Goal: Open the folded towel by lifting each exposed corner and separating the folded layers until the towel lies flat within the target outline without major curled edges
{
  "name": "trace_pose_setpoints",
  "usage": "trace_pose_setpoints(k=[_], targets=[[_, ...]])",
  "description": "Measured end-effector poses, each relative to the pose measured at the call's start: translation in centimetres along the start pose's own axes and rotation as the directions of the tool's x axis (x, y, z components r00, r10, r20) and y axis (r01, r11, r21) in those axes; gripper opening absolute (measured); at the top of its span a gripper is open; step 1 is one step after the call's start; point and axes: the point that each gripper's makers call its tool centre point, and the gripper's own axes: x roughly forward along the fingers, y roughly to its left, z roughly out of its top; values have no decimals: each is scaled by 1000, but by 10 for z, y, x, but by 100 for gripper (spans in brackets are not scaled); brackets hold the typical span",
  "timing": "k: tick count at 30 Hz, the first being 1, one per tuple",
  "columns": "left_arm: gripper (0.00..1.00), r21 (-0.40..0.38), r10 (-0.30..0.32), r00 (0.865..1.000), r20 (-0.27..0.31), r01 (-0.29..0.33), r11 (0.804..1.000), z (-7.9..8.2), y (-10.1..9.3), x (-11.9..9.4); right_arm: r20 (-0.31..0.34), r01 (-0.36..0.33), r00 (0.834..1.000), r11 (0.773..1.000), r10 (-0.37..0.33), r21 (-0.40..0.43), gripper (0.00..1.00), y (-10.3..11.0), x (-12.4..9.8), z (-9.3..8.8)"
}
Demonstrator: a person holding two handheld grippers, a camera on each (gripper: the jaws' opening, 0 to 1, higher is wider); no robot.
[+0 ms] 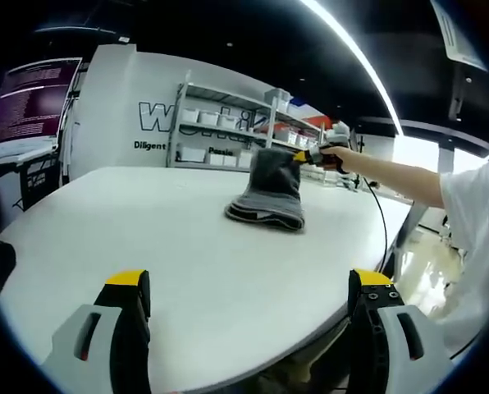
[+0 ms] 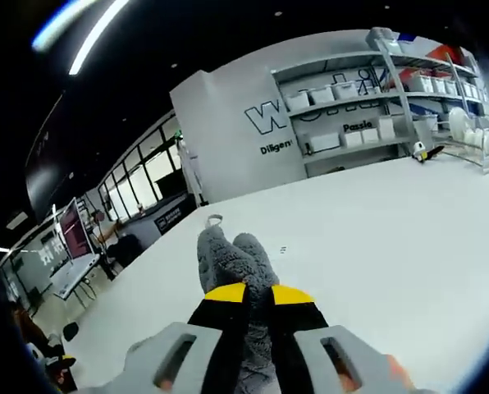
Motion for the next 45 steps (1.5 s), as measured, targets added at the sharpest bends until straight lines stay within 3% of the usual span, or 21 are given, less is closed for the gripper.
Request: trace_pose_setpoints(k=[11, 15, 20, 27, 32, 34, 37, 41, 43, 45], targets=[[99, 7, -16, 1000, -11, 16, 1000, 0, -3, 5, 21, 52, 998, 985, -56, 164, 5, -50, -7, 2], [99, 5, -21, 1000, -16, 21, 1000, -2, -3, 7, 40, 51, 997, 963, -63, 263, 5, -60, -16, -8], [99, 4, -28, 999, -22, 28, 1000, -4, -4, 9, 87, -5, 996, 911, -34, 413, 5, -57, -35, -31], [99, 8, -47, 998, -29, 47, 999, -4, -9, 15, 98, 15, 993, 906, -63, 424, 5, -59, -65, -55], [99, 2, -56, 998, -33, 56, 998, -7, -10, 18, 130, -31, 991, 870, -38, 492, 5, -60, -83, -65], [99, -2, -57, 998, -38, 57, 998, -9, -9, 20, 123, -26, 992, 873, -39, 487, 5, -58, -90, -72], [99, -5, -60, 997, -44, 59, 998, -12, -8, 23, 122, -21, 992, 870, -45, 493, 5, -71, -100, -78], [99, -12, -70, 996, -53, 70, 997, -16, -8, 27, 134, -32, 990, 823, -53, 566, 5, -81, -114, -87], [99, -12, -78, 996, -51, 78, 997, -15, -10, 29, 135, -39, 990, 815, -49, 578, 5, -88, -118, -86], [99, -13, -85, 995, -49, 84, 996, -15, -10, 30, 132, -40, 990, 814, -46, 580, 6, -72, -129, -100]])
